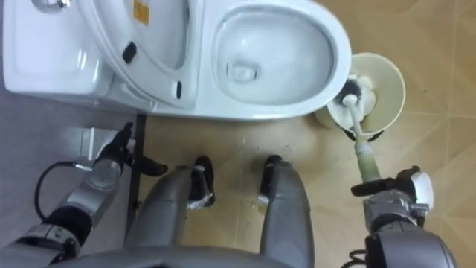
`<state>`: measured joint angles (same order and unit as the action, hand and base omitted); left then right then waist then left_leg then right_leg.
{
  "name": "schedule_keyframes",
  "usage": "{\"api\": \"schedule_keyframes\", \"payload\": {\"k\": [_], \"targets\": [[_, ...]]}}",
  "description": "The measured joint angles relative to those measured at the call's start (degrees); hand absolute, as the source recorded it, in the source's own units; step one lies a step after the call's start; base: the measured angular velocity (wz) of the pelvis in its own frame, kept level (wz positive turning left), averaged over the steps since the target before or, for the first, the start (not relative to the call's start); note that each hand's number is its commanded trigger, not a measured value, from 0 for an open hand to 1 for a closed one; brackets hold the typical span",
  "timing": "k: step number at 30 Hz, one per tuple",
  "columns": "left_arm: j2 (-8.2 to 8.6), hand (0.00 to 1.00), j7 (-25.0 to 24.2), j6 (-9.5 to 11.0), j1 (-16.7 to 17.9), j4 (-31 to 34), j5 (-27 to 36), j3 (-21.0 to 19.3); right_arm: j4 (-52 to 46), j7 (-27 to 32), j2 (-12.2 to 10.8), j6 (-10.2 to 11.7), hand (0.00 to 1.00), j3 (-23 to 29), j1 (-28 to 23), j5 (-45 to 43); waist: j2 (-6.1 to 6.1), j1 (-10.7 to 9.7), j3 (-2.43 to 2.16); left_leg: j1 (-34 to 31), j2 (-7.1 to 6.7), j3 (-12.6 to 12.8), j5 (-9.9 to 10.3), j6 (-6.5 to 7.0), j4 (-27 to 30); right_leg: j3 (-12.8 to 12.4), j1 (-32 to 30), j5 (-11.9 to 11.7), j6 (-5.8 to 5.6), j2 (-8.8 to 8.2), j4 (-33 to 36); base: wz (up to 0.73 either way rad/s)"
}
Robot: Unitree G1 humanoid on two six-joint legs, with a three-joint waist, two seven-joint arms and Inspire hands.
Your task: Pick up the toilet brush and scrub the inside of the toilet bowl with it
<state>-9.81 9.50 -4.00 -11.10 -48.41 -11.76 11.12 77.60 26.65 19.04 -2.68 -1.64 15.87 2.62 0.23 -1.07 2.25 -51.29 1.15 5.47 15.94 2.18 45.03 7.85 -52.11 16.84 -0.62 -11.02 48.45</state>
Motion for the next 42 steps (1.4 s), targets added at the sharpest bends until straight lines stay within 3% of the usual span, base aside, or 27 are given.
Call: {"api": "schedule_keyframes", "payload": {"k": [4,7,12,21,30,36,38,39,40,42], "targets": [[-0.57,0.00,0.00,0.22,-1.62,2.72,1.80,2.68,-0.04,-0.29,2.33,-0.06,0.00,-1.79,3.26,-0.53,1.07,0.51,0.53,-5.88,0.16,0.09,1.41,0.26,5.46,-0.11,-5.93,1.51,0.65,-1.11,5.51,0.00],[-0.95,0.00,0.00,0.26,-1.78,6.32,3.25,4.75,0.04,-0.32,3.84,-0.15,0.00,-2.88,4.35,-0.07,1.40,1.68,0.54,-10.14,-0.17,0.26,2.12,0.29,9.05,-0.38,-10.36,2.82,1.04,-2.10,9.88,0.13],[-1.21,0.00,-0.01,0.33,-1.79,8.62,4.58,7.13,0.06,-0.33,4.21,-0.44,0.00,-4.04,5.45,0.08,1.53,2.87,0.54,-13.32,-0.60,-0.20,3.16,-0.28,12.78,-0.63,-13.69,5.01,1.71,-2.98,14.69,0.13],[-1.44,0.00,0.00,2.06,-1.43,9.38,5.35,7.68,-0.21,0.20,5.24,0.15,0.00,-6.12,6.51,0.68,2.00,3.33,0.50,-16.87,0.11,-0.20,4.12,-0.85,15.79,-0.88,-17.41,5.83,2.67,-2.94,17.67,0.01],[-4.29,0.00,0.02,2.82,1.12,14.33,5.37,8.30,-1.30,0.21,5.88,0.30,0.00,-6.18,7.63,1.66,2.43,3.27,0.52,-20.26,0.22,-0.25,4.97,-0.90,18.76,-1.30,-20.77,6.69,2.98,-2.98,20.57,0.01],[-4.48,0.00,0.13,2.87,1.68,15.42,5.61,8.76,-1.96,-0.26,6.25,0.15,0.00,-8.19,7.21,4.68,3.38,3.20,0.46,-20.92,0.17,-0.52,5.29,-0.71,19.48,-1.07,-21.03,7.00,2.76,-3.46,20.96,0.01],[-4.56,0.00,0.13,2.83,1.91,16.14,5.61,9.28,-1.97,-1.38,6.76,0.14,0.27,-8.53,6.28,5.58,3.80,3.23,0.48,-21.24,-0.09,-0.55,5.76,-0.53,20.43,-0.70,-21.16,7.76,2.70,-4.24,22.11,0.13],[-4.58,0.00,0.13,2.83,2.05,16.42,5.61,9.31,-1.93,-2.25,7.01,0.13,0.80,-8.92,5.58,6.42,3.84,3.23,0.45,-21.40,-0.33,-0.51,6.02,-0.45,20.94,-0.65,-21.33,8.23,2.69,-4.81,22.84,0.12],[-4.60,0.00,0.12,2.83,2.19,16.76,5.67,9.30,-1.81,-3.05,7.16,0.12,1.00,-9.60,5.03,6.96,3.84,3.23,0.46,-21.55,-0.40,-0.48,6.28,-0.42,21.44,-0.68,-21.47,8.54,2.61,-4.95,23.38,0.08],[-4.60,0.00,0.12,2.79,2.55,17.18,6.20,9.28,-1.62,-4.30,7.18,0.09,1.00,-10.02,4.40,7.53,3.89,3.30,0.45,-21.71,-0.29,-0.49,6.64,-0.41,21.97,-0.75,-21.61,8.78,2.60,-4.92,23.76,-0.02]]}}
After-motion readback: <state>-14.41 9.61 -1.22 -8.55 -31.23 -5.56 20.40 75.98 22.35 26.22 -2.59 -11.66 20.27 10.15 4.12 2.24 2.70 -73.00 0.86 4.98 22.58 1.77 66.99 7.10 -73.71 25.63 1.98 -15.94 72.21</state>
